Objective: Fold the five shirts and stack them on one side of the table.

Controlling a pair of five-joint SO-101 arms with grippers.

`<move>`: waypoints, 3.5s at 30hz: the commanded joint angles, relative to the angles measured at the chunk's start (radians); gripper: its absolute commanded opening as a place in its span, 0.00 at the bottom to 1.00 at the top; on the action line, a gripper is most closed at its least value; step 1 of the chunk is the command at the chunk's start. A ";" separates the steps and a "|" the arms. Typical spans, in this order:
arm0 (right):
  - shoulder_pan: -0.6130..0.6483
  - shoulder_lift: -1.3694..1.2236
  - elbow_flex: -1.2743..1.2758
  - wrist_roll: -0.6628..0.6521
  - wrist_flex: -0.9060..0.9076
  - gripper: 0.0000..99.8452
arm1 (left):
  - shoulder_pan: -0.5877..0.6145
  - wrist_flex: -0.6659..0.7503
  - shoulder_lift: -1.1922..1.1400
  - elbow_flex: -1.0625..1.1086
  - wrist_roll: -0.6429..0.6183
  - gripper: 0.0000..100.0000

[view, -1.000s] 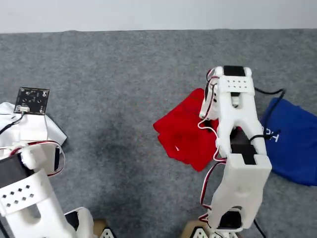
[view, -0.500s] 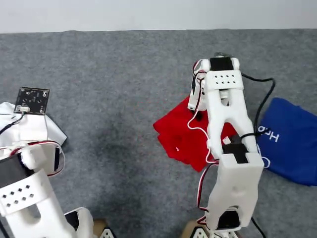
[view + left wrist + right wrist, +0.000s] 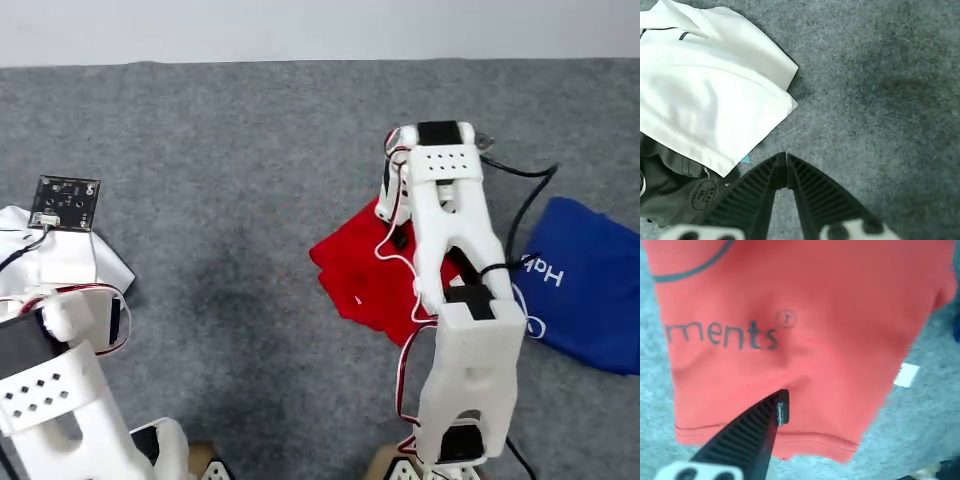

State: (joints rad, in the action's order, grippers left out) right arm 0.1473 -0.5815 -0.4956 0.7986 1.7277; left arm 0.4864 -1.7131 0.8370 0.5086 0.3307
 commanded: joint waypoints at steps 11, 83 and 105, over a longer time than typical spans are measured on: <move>-0.035 -0.280 -0.052 0.041 -0.183 0.53 | 0.000 0.017 0.014 -0.005 0.009 0.01; -0.673 0.348 0.146 -1.074 -0.199 0.01 | 0.000 0.017 0.012 -0.005 0.011 0.01; -0.814 0.191 0.144 -1.258 -0.349 0.01 | 0.000 0.012 0.012 -0.005 0.011 0.01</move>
State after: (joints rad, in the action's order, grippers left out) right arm -0.6490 -0.4005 -0.3376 -0.4289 1.3947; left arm 0.4864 -1.7131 0.8370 0.5086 0.3307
